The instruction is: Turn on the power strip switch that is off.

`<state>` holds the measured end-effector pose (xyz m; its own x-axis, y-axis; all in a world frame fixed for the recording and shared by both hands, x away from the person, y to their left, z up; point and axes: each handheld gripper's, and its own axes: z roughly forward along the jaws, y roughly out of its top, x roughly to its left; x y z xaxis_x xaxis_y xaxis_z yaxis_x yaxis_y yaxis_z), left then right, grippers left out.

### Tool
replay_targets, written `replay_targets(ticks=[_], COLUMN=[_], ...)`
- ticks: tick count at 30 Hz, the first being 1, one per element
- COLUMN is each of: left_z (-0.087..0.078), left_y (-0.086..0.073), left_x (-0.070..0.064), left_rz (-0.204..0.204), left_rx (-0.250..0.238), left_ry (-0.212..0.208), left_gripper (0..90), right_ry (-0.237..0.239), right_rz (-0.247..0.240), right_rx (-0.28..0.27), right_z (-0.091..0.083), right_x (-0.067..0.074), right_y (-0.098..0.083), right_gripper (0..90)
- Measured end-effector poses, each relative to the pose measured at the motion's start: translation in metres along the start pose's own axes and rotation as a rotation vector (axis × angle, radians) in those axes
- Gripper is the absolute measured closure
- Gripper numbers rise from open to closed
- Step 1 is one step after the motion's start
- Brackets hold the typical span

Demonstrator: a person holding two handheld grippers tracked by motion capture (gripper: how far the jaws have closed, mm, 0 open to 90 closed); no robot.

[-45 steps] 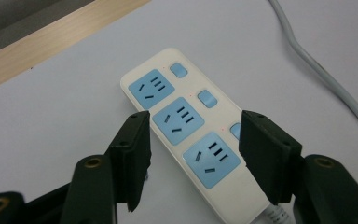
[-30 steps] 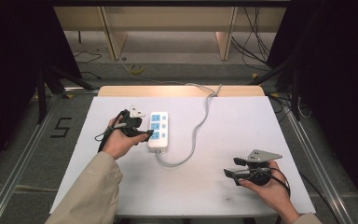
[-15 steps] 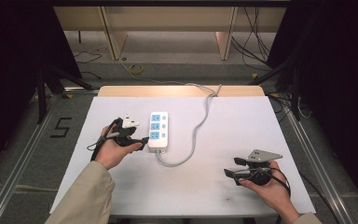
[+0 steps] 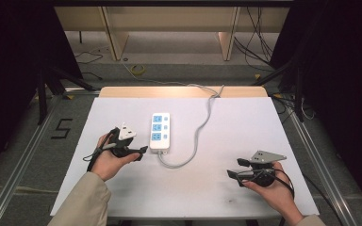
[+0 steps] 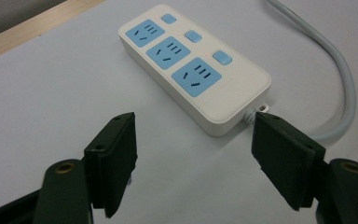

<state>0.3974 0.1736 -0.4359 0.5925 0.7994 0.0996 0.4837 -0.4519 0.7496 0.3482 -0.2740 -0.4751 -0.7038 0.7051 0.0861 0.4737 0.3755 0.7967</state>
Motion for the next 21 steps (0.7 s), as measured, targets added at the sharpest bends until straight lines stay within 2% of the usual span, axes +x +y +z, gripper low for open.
replay_targets(ticks=[6, 14, 21], left_z=[-0.002, -0.002, -0.003], left_y=[-0.012, -0.022, -0.031], left_x=[0.001, 0.001, 0.002], left_rz=[-0.014, -0.001, -0.009], left_rx=[-0.001, 0.007, 0.001], left_ry=[0.000, -0.001, 0.008], left_gripper=[29.8, 28.3, 27.5], right_ry=[-0.002, -0.002, -0.003], right_rz=[0.001, 0.002, 0.007], right_rx=[0.001, 0.003, 0.000], right_z=[0.000, -0.001, -0.002], right_x=[0.000, -0.001, -0.001], right_y=[0.000, -0.001, -0.002], right_gripper=[35.3, 35.2, 35.1])
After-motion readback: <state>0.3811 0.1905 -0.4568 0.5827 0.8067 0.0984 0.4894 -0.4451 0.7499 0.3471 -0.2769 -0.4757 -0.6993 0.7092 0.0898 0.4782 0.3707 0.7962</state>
